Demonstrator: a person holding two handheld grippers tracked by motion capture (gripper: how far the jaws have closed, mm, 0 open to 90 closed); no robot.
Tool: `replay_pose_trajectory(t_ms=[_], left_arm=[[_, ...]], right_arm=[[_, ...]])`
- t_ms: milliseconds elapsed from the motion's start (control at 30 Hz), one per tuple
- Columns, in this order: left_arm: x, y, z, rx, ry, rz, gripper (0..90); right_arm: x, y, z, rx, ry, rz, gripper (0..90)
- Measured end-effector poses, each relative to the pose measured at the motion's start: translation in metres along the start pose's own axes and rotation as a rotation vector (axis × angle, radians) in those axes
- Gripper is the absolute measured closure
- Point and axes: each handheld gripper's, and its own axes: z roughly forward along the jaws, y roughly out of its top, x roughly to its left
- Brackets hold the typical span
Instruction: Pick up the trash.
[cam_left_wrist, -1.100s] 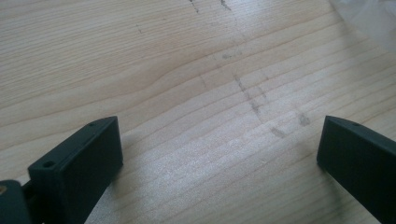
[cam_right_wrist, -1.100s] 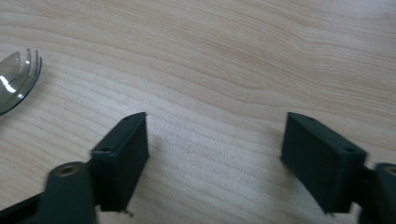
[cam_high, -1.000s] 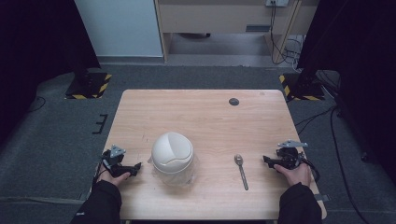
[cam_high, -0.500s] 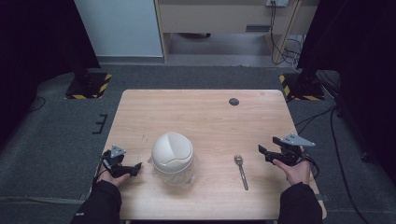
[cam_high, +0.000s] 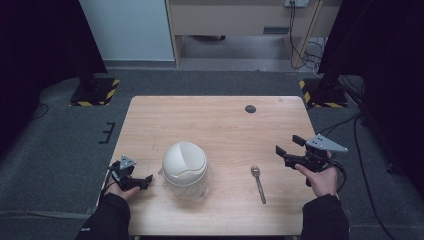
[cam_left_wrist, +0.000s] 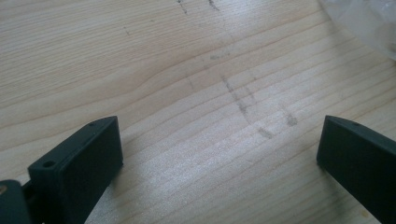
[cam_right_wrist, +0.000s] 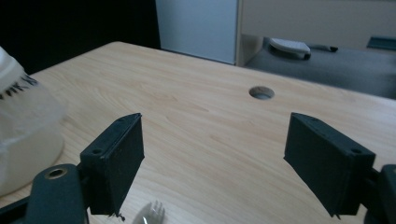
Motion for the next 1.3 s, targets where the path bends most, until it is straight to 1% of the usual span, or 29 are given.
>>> replay_pose_trajectory(t_ms=[67,167,200,233,333,367,400,433,467,500,533,567,600,633,667,700,733,767,800,833,867,967,1000,1033,1067,1100,1133,1167,1300], left_arm=[[0.0,0.0,0.0,0.0,0.001,0.0,0.0],[0.0,0.0,0.0,0.0,0.001,0.0,0.0],[0.0,0.0,0.0,0.001,0.001,0.001,0.0],[0.0,0.0,0.0,0.001,0.002,0.001,0.0],[0.0,0.0,0.0,0.001,0.001,0.001,0.0],[0.0,0.0,0.0,0.001,0.001,0.001,0.0],[0.0,0.0,0.0,0.001,0.001,0.001,0.0],[0.0,0.0,0.0,0.001,0.001,0.001,0.0],[0.0,0.0,0.0,0.001,0.001,0.001,0.0],[0.0,0.0,0.0,0.001,0.001,0.001,0.0],[0.0,0.0,0.0,0.001,0.001,0.001,0.0],[0.0,0.0,0.0,0.001,0.001,0.001,0.0],[0.0,0.0,0.0,0.001,0.001,0.001,0.0],[0.0,0.0,0.0,0.0,0.001,0.0,0.0],[0.0,0.0,0.0,0.0,0.001,0.0,0.0],[0.0,0.0,0.0,0.001,0.002,0.001,0.0],[0.0,0.0,0.0,0.001,0.002,0.001,0.0],[0.0,0.0,0.0,0.001,0.002,0.001,0.0],[0.0,0.0,0.0,0.001,0.001,0.001,0.0],[0.0,0.0,0.0,0.001,0.001,0.001,0.0],[0.0,0.0,0.0,0.001,0.002,0.001,0.0],[0.0,0.0,0.0,0.001,0.001,0.001,0.0],[0.0,0.0,0.0,0.001,0.001,0.001,0.0],[0.0,0.0,0.0,0.001,0.001,0.001,0.0],[0.0,0.0,0.0,0.001,0.001,0.001,0.0],[0.0,0.0,0.0,0.0,0.002,0.001,0.0],[0.0,0.0,0.0,0.0,0.002,0.001,0.0],[0.0,0.0,0.0,0.001,0.001,0.001,0.0],[0.0,0.0,0.0,0.0,0.002,0.001,0.0]], right_arm=[[0.002,0.003,0.0,-0.006,0.01,-0.007,18.6],[0.012,0.016,0.0,-0.034,0.042,-0.024,17.4],[0.012,0.016,0.0,-0.034,0.042,-0.024,17.4],[0.018,0.023,0.0,-0.046,0.057,-0.037,16.7],[0.028,0.033,0.001,-0.067,0.082,-0.051,16.0],[0.028,0.033,0.001,-0.067,0.082,-0.051,16.0],[0.032,0.037,0.002,-0.071,0.093,-0.054,15.6],[0.04,0.044,0.006,-0.074,0.114,-0.075,15.0],[0.04,0.044,0.006,-0.074,0.114,-0.075,15.0],[0.049,0.052,0.01,-0.071,0.135,-0.096,14.5],[0.054,0.056,0.012,-0.073,0.146,-0.106,14.5],[0.054,0.056,0.012,-0.073,0.146,-0.106,14.5],[0.058,0.06,0.013,-0.075,0.159,-0.115,14.4],[0.067,0.068,0.017,-0.082,0.18,-0.13,14.2],[0.067,0.068,0.017,-0.082,0.18,-0.13,14.2],[0.072,0.071,0.019,-0.083,0.191,-0.134,14.2],[0.08,0.077,0.023,-0.084,0.212,-0.146,14.1],[0.08,0.077,0.023,-0.084,0.212,-0.146,14.1],[0.088,0.082,0.027,-0.082,0.229,-0.158,14.0],[0.088,0.082,0.027,-0.082,0.229,-0.158,14.0],[0.095,0.085,0.03,-0.079,0.248,-0.172,14.0],[0.106,0.086,0.036,-0.074,0.279,-0.181,14.0],[0.106,0.086,0.036,-0.074,0.279,-0.181,14.0],[0.114,0.085,0.041,-0.073,0.3,-0.18,14.0],[0.117,0.084,0.043,-0.073,0.314,-0.171,14.0],[0.12,0.083,0.045,-0.066,0.325,-0.174,14.0],[0.12,0.083,0.045,-0.066,0.325,-0.174,14.0],[0.126,0.08,0.05,-0.052,0.339,-0.183,14.0],[0.139,0.077,0.057,-0.034,0.37,-0.194,14.7]])
